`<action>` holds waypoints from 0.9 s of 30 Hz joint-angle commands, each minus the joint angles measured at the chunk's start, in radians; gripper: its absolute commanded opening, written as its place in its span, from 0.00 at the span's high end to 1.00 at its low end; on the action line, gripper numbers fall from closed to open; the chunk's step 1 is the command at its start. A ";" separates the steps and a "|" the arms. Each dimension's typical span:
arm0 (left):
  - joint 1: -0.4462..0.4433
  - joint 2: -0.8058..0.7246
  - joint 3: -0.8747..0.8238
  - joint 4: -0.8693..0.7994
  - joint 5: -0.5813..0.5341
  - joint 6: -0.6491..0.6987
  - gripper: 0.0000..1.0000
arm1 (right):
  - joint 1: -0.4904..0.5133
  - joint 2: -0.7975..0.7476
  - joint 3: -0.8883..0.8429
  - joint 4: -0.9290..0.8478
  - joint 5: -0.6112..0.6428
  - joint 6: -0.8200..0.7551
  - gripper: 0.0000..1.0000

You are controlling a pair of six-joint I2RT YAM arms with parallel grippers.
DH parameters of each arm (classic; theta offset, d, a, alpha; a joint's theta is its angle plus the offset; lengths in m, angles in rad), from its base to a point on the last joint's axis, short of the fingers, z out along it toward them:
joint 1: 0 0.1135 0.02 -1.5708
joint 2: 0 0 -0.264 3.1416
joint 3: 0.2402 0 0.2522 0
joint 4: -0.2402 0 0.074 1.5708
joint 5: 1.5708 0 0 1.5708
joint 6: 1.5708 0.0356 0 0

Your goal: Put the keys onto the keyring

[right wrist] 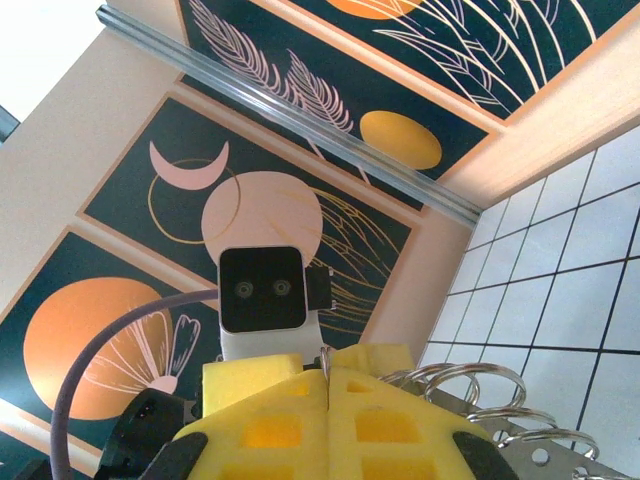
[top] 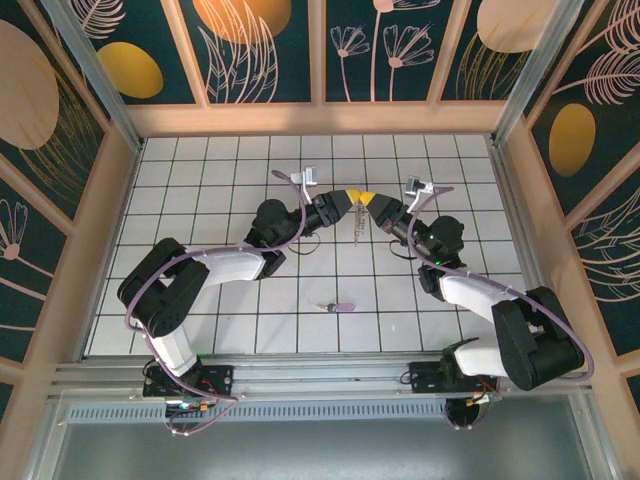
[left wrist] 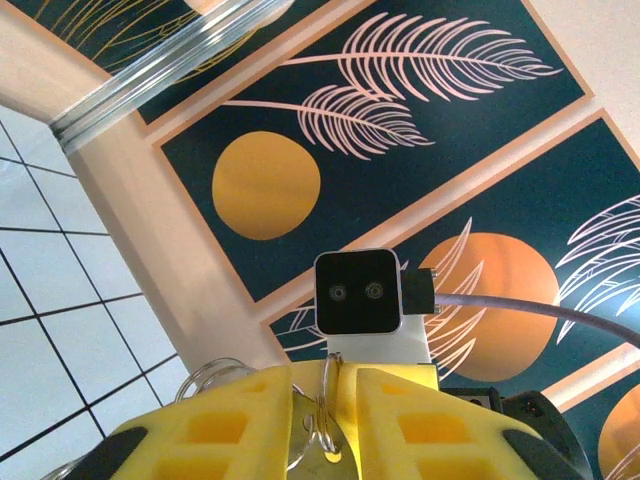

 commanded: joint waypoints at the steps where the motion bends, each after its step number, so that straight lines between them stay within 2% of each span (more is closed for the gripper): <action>1: -0.010 -0.022 0.015 -0.015 -0.007 0.043 0.79 | 0.009 -0.004 0.032 0.057 0.010 -0.015 1.00; 8: -0.010 -0.032 0.020 -0.055 -0.013 0.079 0.86 | 0.010 -0.004 0.033 0.045 0.005 -0.022 1.00; 22: -0.011 -0.037 0.026 -0.095 -0.007 0.120 0.87 | 0.014 -0.002 0.041 0.027 0.003 -0.036 1.00; 27: -0.012 -0.031 0.037 -0.093 0.011 0.123 0.94 | 0.017 -0.001 0.043 0.025 -0.003 -0.038 1.00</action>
